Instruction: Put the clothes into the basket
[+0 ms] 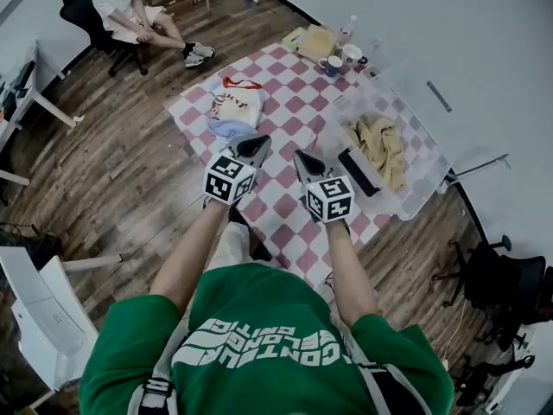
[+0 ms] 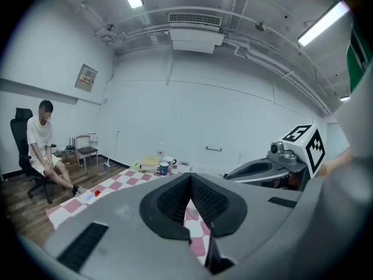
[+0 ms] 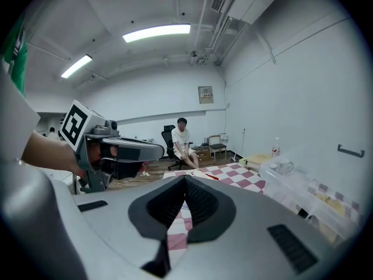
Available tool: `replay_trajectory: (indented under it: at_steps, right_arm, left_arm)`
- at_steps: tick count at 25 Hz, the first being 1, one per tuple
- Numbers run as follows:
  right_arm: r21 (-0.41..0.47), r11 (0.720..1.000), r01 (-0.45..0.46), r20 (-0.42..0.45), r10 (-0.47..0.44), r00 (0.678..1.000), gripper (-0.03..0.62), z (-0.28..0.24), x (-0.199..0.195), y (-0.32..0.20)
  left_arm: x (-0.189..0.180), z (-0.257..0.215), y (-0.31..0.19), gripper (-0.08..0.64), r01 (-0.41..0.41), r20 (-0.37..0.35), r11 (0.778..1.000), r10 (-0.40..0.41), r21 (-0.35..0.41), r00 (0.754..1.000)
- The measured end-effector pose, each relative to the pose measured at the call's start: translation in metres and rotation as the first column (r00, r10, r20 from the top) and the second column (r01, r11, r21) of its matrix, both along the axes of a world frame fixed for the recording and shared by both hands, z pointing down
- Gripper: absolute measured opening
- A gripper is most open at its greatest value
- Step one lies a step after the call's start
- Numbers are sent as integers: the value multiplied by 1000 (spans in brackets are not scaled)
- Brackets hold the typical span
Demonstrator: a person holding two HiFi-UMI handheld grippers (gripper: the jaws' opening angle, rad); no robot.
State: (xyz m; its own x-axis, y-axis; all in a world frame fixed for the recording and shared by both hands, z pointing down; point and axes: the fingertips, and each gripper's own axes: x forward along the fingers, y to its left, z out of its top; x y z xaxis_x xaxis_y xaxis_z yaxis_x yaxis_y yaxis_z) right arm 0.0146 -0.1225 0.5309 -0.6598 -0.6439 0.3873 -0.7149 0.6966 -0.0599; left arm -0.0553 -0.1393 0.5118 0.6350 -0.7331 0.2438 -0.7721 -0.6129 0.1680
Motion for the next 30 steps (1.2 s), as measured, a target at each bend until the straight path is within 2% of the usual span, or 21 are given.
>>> replay_trajectory:
  at_steps: [7, 14, 23, 30]
  right_arm:
    - [-18, 1000, -2, -12, 1, 1000, 8, 8, 1, 0]
    - [-50, 999, 1, -24, -3, 1000, 8, 20, -6, -6]
    - [-98, 995, 3, -41, -7, 999, 8, 41, -33, -32]
    - [-167, 986, 12, -123, -33, 992, 8, 69, -66, -76]
  left_arm:
    - [-12, 6, -2, 3, 49, -33, 999, -49, -5, 998]
    - [-37, 26, -9, 4, 109, -21, 993, -110, -41, 994]
    - [-97, 69, -31, 5, 173, 13, 978, -172, -115, 985]
    - [-140, 114, -65, 6, 177, 42, 967, -172, -181, 984]
